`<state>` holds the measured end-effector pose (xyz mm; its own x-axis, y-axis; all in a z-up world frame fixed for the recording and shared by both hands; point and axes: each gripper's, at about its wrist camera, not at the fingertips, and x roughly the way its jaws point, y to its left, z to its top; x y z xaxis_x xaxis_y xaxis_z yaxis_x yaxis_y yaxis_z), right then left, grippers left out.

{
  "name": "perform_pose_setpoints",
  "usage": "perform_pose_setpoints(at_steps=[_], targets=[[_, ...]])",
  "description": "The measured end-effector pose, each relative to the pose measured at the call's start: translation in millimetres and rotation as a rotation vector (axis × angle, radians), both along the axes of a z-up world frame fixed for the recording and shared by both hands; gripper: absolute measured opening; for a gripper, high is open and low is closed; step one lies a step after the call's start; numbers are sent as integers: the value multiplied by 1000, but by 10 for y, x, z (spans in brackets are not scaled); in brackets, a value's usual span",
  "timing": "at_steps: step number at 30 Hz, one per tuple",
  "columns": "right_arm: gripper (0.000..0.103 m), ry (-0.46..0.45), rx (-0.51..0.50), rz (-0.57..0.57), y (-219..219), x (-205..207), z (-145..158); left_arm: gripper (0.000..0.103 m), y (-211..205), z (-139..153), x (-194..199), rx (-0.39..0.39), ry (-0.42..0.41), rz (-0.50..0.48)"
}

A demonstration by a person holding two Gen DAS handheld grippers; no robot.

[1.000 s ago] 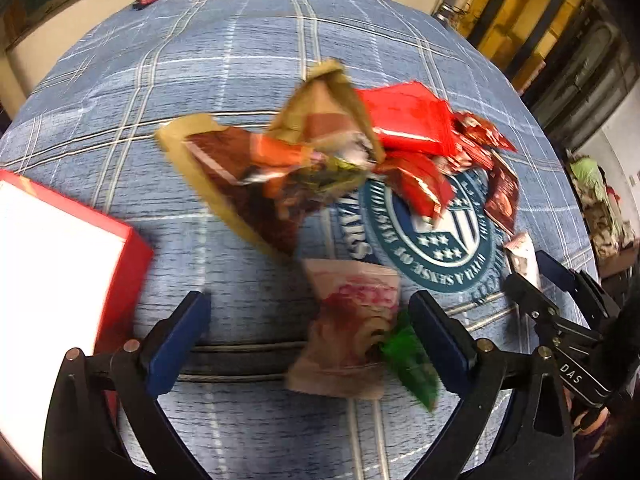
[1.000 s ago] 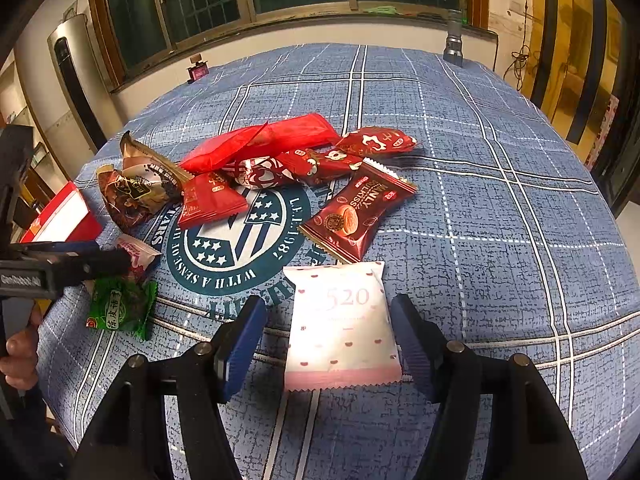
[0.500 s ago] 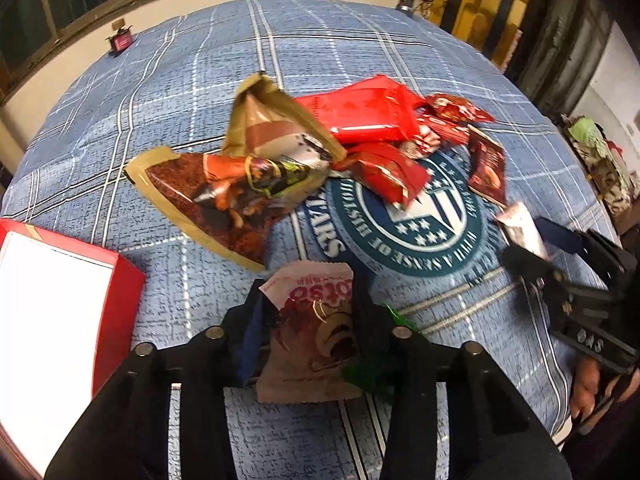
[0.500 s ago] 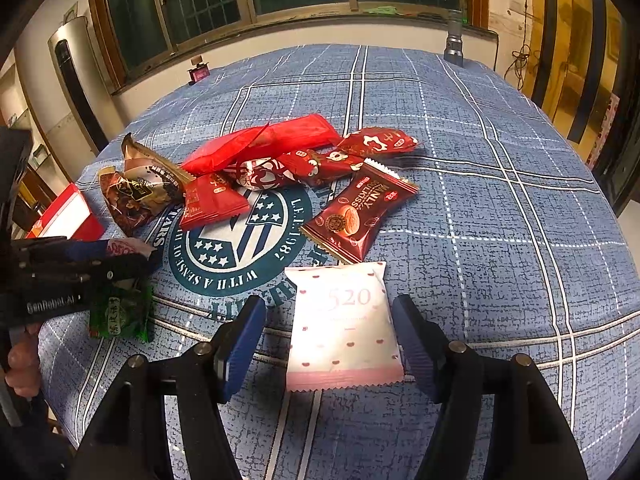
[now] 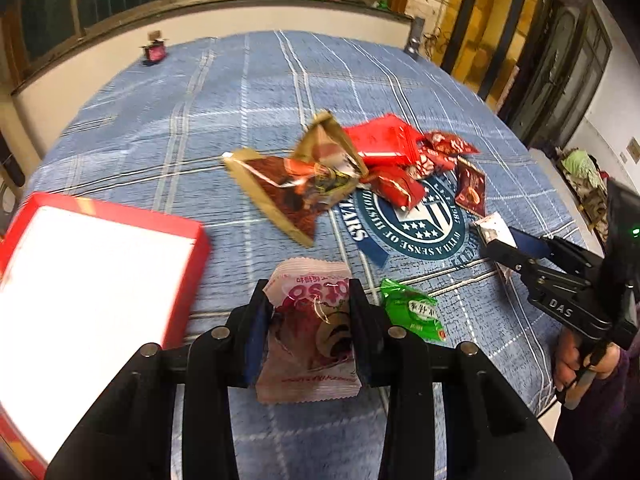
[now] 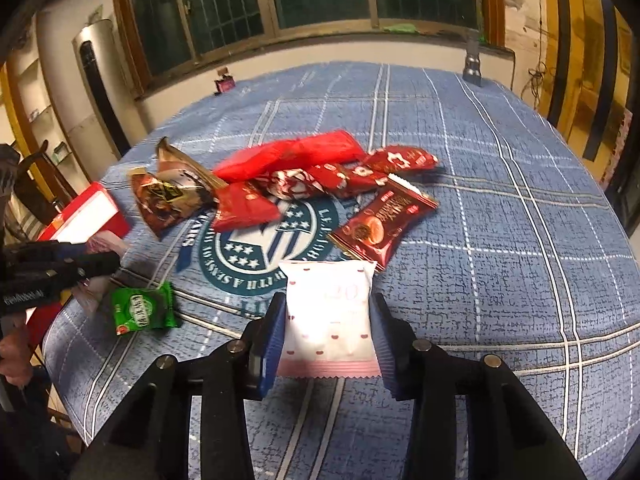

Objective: Organize snacks
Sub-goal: 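Carry both snacks to the red-rimmed tray while the right tool releases its white snack inside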

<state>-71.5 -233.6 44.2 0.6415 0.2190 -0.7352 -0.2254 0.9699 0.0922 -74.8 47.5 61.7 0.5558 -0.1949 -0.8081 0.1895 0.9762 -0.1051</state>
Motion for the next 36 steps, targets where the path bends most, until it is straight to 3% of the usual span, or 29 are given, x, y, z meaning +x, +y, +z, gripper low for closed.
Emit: perform_pose_setpoints(at_steps=[7, 15, 23, 36], targets=[[41, 1, 2, -35, -43, 12, -3, 35, 265, 187, -278, 94, -101, 73], [41, -6, 18, -73, 48, -21, 16, 35, 643, 269, -414, 163, -154, 192], [41, -42, 15, 29, 618, -60, 168, 35, 944, 258, -466, 206, -185, 306], [41, -88, 14, 234, 1770, -65, 405, 35, 1307, 174, -545, 174, -168, 365]])
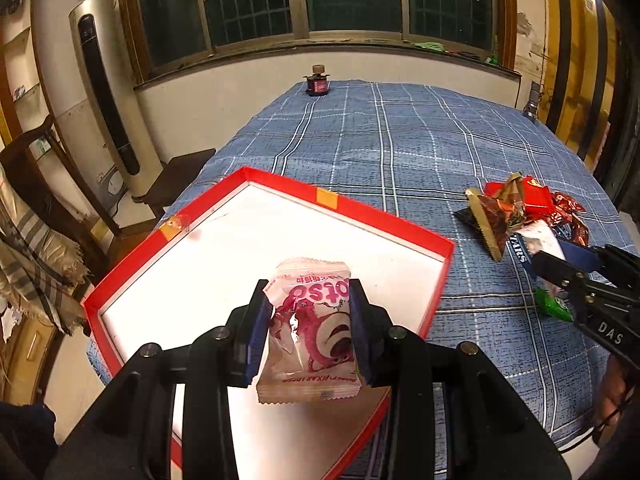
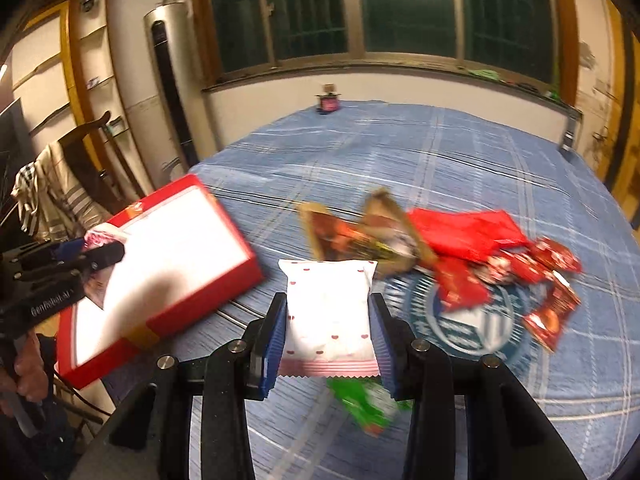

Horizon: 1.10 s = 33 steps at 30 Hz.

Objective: Organize snacks
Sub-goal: 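Carry both snacks to the red-rimmed tray while the right tool releases its white snack inside, then lower the pink snack into the tray and open the left tool while the right tool returns to the pile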

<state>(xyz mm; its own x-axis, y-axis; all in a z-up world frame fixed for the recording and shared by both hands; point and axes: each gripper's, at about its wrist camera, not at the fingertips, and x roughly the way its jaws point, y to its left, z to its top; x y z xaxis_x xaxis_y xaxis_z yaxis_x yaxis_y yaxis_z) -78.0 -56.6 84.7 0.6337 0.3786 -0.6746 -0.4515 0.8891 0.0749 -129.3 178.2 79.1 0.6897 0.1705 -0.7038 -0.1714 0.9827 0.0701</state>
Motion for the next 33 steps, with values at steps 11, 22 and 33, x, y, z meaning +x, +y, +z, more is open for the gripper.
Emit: perform_pose_setpoints(at_steps=[11, 22, 33], targets=[[41, 3, 20, 109, 861, 76, 39, 35, 169, -84, -25, -13, 22, 43], [50, 0, 37, 183, 1417, 225, 108, 37, 328, -138, -55, -16, 42, 104], [63, 10, 110, 102, 898, 241, 99, 62, 649, -108, -191, -67, -13, 288]])
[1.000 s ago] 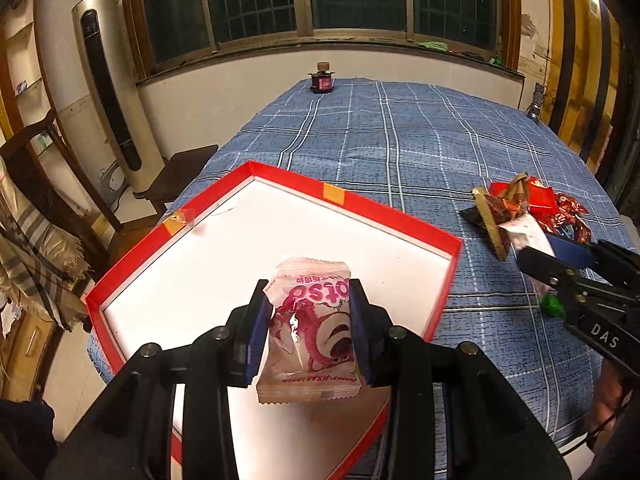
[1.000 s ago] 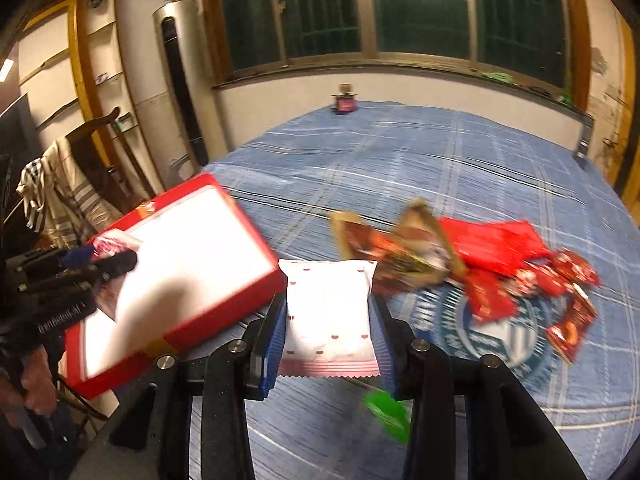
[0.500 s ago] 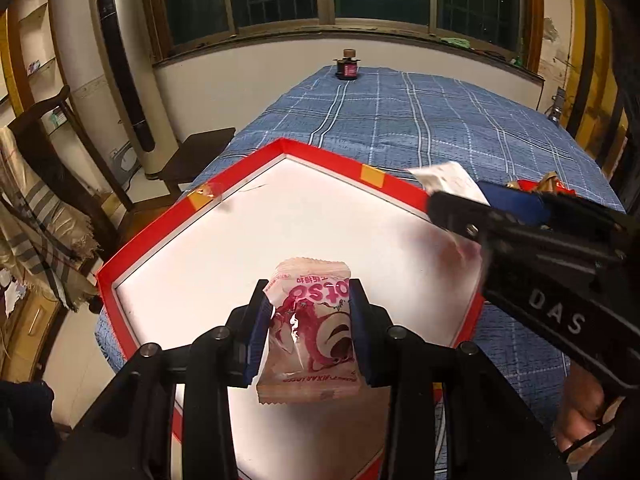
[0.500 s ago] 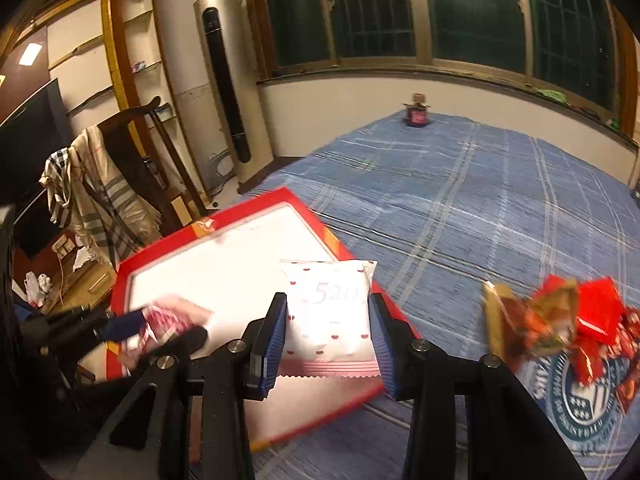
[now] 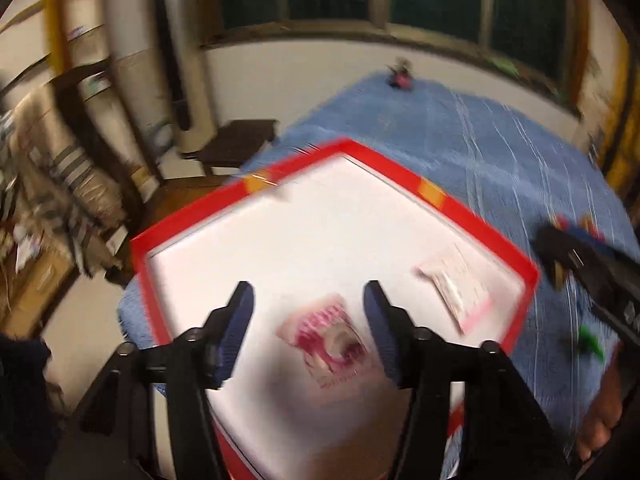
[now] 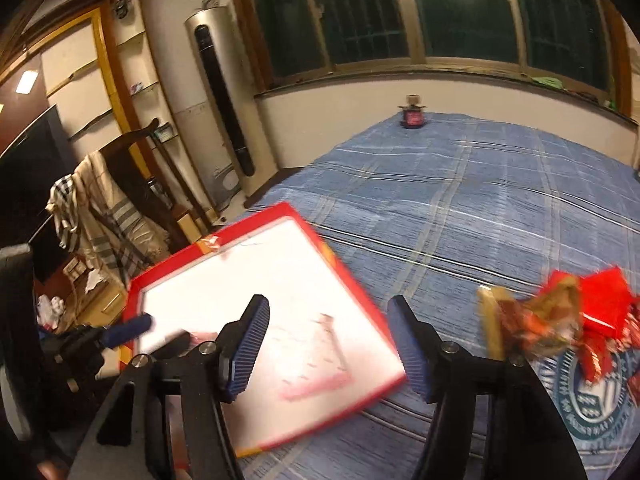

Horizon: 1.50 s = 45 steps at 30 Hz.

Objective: Organize snacks
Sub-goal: 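Lower the pink snack into the tray and open the left tool while the right tool returns to the pile, then grasp the dark red Soulkiss snack with the right tool while the left tool grasps the green packet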

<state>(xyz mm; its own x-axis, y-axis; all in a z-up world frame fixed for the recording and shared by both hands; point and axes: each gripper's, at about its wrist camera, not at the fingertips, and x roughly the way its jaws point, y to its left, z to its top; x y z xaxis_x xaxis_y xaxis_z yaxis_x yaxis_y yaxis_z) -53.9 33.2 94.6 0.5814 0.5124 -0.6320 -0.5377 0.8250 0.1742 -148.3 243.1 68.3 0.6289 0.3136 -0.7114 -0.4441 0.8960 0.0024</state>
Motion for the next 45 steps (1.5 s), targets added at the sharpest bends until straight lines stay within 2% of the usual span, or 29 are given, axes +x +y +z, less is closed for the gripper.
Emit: perform_pose_setpoints(at_steps=[1, 6, 9, 13, 18, 21, 24, 29, 32, 37, 38, 41, 43, 45], targets=[[63, -6, -3, -19, -102, -3, 0, 65, 68, 27, -46, -2, -27, 41], [63, -13, 24, -129, -691, 15, 11, 66, 296, 93, -278, 4, -118, 179], [63, -29, 38, -217, -1100, 2, 26, 66, 349, 25, -327, 62, -105, 221], [63, -60, 46, -342, -1680, -38, 47, 66, 398, -124, -307, 60, -47, 222], [63, -42, 62, -497, -2424, -74, -24, 66, 432, -291, -261, 49, 42, 201], [63, -30, 64, -597, -2864, -97, -90, 66, 385, -220, -293, 45, 9, 206], [64, -7, 87, -653, -3192, -115, -142, 66, 348, -179, -300, 85, 14, 216], [64, 96, 119, -664, -3448, 21, -243, 66, 450, -291, -322, 104, 88, 239], [64, 159, 105, -643, -3360, 212, -288, 66, 389, -439, -300, 58, 144, 203], [64, 232, -32, -658, -3050, 614, -383, 66, 64, -347, -243, 37, 125, 126], [64, 251, -51, -663, -2995, 680, -420, 70, -43, -323, -208, 42, 122, 97], [63, 283, -99, -680, -2861, 817, -508, 70, -289, -296, -118, 44, 134, 7], [64, 286, -132, -700, -2826, 870, -575, 70, -446, -237, -144, 47, 101, -32], [61, 269, -168, -706, -2798, 875, -590, 70, -732, -114, -201, 88, 29, -133]])
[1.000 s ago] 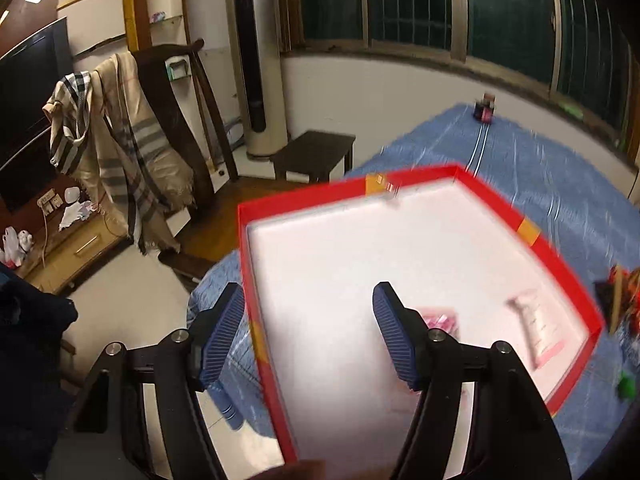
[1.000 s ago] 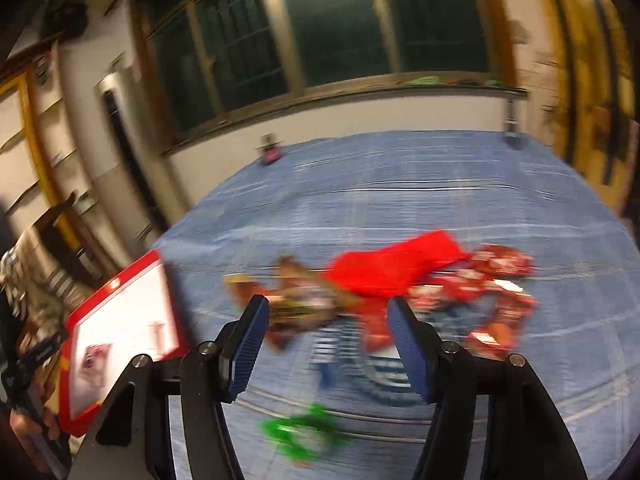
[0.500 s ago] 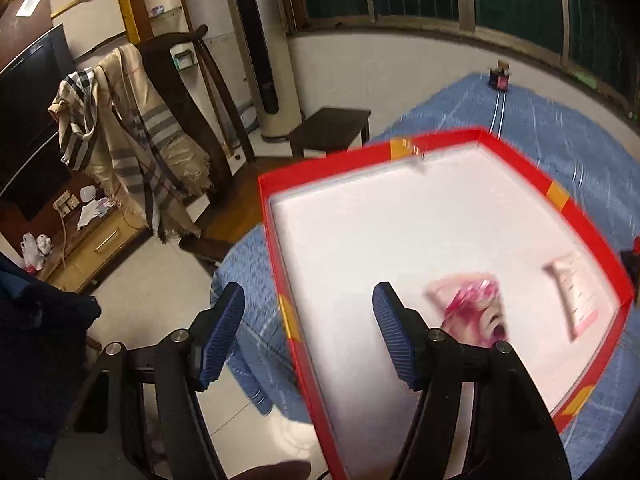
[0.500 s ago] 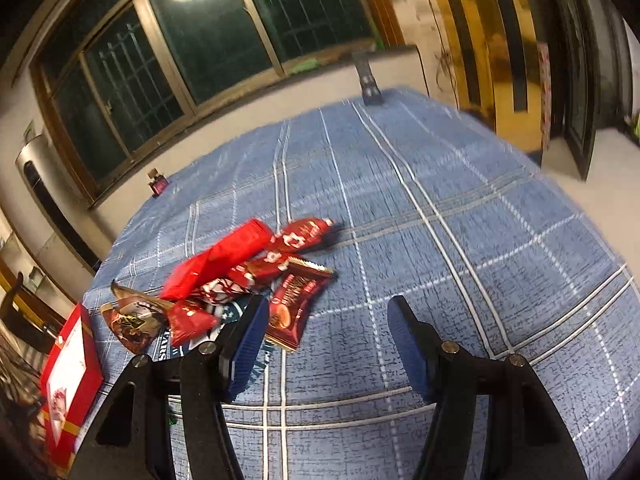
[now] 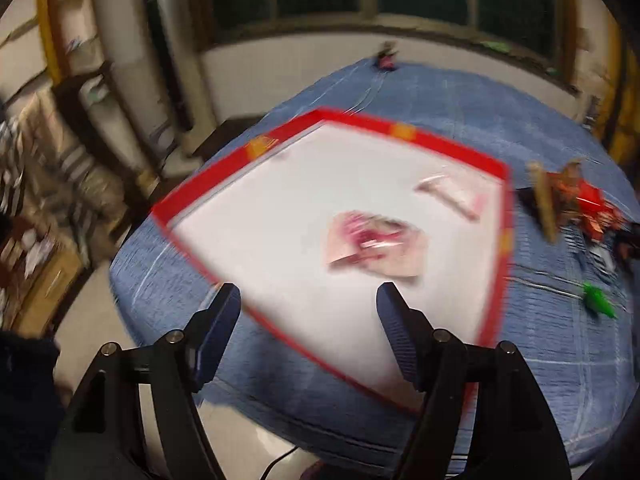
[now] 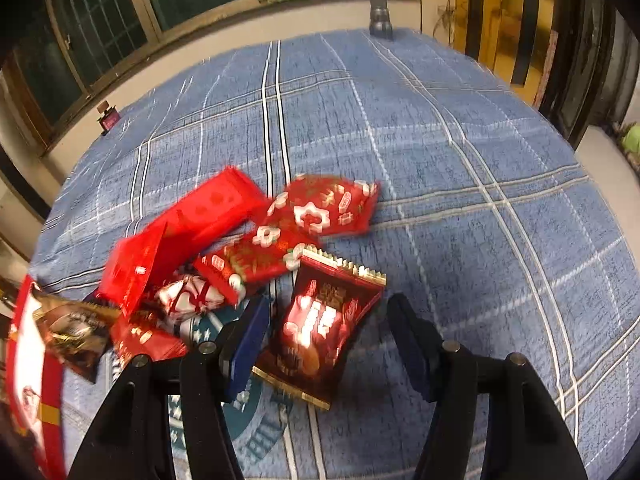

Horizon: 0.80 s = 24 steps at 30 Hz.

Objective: Organize snacks
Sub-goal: 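Grasp the dark red Soulkiss snack with the right tool while the left tool grasps the green packet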

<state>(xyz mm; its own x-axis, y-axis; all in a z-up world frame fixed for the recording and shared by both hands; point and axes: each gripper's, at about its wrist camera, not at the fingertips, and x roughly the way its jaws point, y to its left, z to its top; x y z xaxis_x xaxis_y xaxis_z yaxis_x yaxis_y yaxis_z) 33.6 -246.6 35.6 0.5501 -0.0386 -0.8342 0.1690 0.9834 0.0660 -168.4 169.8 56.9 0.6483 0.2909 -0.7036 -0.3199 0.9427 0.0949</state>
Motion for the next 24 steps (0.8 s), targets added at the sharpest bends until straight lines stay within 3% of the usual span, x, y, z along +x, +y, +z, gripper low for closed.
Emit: perform_pose_setpoints(at_steps=[2, 4, 6, 9, 13, 17, 24], targets=[[47, -12, -34, -15, 0, -10, -4, 70, -324, 93, -15, 57, -27, -112], [34, -18, -50, -12, -30, -24, -1, 70, -618, 170, 0, 41, -32, -245], [33, -24, -17, 9, -91, -88, 3, 71, -855, 224, 30, 26, -29, -348], [32, -13, -15, 52, -182, -218, 15, 72, -1150, 203, 191, -5, 46, -457], [32, -1, -24, 149, -358, -464, 48, 72, -1375, 135, 466, -102, 131, -505], [33, -67, 48, 202, -515, -681, 21, 72, -1521, 68, 696, -180, 183, -487], [39, -79, 49, 214, -479, -687, 15, 72, -1842, -135, 783, -223, 240, -510]])
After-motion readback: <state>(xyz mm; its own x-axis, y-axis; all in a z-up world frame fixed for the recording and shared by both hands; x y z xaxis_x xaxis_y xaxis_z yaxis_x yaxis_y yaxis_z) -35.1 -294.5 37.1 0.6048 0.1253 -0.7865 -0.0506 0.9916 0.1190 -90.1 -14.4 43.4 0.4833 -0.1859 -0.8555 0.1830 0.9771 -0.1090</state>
